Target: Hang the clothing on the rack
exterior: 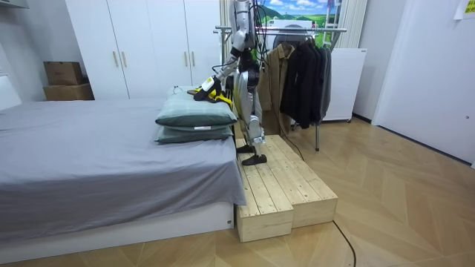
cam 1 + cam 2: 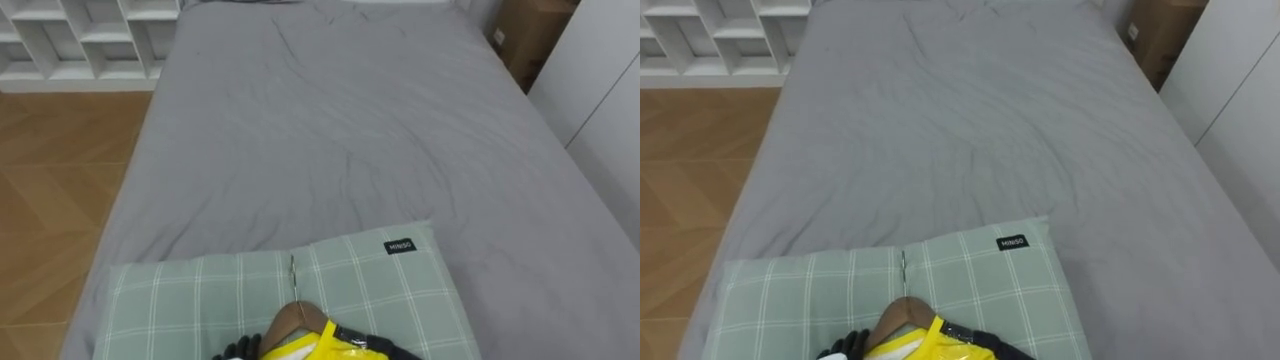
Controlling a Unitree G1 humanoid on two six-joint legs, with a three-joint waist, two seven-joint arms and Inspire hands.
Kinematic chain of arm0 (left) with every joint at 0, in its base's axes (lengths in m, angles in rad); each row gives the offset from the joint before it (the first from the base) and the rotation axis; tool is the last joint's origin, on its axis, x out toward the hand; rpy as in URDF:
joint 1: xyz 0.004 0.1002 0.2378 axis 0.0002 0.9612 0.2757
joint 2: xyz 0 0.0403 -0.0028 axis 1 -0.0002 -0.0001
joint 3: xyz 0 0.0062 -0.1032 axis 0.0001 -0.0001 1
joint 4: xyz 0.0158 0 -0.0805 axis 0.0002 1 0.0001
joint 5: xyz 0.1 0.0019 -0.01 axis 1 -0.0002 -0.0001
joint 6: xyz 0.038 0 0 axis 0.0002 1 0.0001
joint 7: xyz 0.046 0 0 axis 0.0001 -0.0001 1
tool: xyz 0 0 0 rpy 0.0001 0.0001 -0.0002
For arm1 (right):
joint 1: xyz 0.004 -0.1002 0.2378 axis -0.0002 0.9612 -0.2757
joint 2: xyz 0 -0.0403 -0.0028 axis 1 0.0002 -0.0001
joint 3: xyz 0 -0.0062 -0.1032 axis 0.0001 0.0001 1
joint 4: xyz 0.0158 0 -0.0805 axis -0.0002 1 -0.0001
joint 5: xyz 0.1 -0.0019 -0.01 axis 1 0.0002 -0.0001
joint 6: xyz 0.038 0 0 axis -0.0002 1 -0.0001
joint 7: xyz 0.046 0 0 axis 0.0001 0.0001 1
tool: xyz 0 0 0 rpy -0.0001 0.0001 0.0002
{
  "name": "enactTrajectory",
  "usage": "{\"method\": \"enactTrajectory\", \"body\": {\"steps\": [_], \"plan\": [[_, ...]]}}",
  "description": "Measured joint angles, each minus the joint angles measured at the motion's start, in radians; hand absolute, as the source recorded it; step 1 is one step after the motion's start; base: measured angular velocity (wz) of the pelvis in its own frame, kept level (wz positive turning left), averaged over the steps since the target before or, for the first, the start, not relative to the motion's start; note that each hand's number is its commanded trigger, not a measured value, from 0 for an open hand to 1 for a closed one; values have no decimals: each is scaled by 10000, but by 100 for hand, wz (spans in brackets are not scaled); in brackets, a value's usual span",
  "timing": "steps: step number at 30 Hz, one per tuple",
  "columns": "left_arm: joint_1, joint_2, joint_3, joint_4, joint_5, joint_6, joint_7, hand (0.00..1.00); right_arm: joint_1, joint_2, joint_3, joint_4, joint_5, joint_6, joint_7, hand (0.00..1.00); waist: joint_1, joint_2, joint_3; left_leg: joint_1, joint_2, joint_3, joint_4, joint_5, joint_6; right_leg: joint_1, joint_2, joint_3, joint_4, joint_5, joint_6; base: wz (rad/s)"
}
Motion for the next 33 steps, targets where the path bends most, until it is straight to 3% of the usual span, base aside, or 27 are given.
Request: {"method": "enactTrajectory", "body": {"steps": [4, 12, 23, 32, 33], "plan": [[-121, 25, 21, 289, 37, -20, 82, 0, -58, 51, -6, 74, -40, 101, -19, 0, 14, -42, -32, 16, 5, -7, 5, 0, 0, 1, 6, 11, 15, 2, 0, 0], [-65, 17, 197, 1040, 26, -401, 639, 0, 25, 50, -21, 74, 66, 113, -135, 0, 111, -8, -78, 146, 23, 11, -4, 2, -3, 90, 27, 44, 46, 15, -13, 0], [-174, -119, 1220, 1618, 36, -748, 1056, 0, -26, 47, -21, 268, 345, 102, -17, 0, 248, -50, -121, 136, 84, 21, -75, 26, -50, 33, 116, 135, 27, 67, -66, 0], [-419, -132, 1420, 1699, 38, -750, 1010, 0, -72, 54, -16, 269, 260, 119, -117, 0, 323, -187, -68, -10, 115, -7, -7, 59, -102, -61, 125, 43, 5, 86, -97, 2], [-422, -136, 1505, 1699, 39, -755, 1001, 13, -72, 62, -16, 269, 260, 122, -128, 0, 324, -206, -73, -10, 115, -6, 0, 60, -102, -61, 125, 45, 5, 88, -100, 0]]}}
